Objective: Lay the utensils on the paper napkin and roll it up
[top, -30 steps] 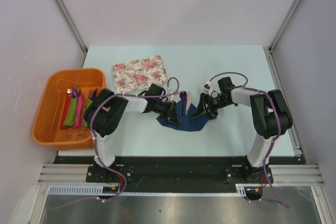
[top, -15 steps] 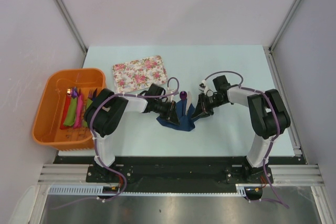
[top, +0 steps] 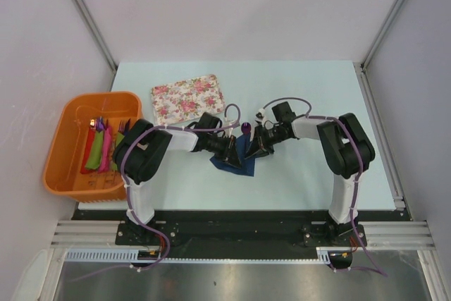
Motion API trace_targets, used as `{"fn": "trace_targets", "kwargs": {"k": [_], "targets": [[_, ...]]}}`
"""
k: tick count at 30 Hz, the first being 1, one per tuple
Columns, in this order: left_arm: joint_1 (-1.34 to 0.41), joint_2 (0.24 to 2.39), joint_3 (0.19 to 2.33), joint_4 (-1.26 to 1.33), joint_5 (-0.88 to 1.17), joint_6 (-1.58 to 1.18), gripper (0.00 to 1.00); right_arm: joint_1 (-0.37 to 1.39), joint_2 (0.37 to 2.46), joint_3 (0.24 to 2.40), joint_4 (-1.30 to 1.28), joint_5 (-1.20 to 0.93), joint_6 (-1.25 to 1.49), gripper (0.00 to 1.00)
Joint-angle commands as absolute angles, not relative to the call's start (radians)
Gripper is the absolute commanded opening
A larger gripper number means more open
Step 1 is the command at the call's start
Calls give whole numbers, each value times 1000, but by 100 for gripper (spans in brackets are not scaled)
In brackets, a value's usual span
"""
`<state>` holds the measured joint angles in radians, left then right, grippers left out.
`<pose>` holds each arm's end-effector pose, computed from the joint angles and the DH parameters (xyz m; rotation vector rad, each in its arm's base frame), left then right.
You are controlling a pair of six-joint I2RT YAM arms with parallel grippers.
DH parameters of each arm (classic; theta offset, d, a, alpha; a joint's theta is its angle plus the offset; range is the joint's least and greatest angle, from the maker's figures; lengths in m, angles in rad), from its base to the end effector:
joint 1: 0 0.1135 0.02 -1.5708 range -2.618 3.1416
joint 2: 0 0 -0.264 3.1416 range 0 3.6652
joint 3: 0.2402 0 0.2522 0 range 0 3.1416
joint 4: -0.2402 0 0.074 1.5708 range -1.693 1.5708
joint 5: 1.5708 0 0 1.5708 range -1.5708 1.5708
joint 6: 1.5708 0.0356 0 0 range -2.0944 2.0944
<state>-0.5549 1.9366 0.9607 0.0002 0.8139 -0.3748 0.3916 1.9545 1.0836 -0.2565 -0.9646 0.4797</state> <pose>0.2894 -0.2099 0.1093 0.5850 2.5980 -1.3801 0.3243 0.1656 0.1244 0.1987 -2.7020 -1.5330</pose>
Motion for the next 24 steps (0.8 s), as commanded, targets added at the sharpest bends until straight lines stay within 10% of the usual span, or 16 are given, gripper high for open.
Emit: {"fn": "trace_targets", "kwargs": {"k": [1,15,24], "targets": [[-557,1884,940,28,781,-362,17,405,1991,1124,-173,-988,548,12],[-488,1752,871,-57,816,-314,38,425,2045,1124,-103,-974,586,12],[-430,1651,799,96,873,-380,51,436,2046,1120,-83,-977,607,47]]}}
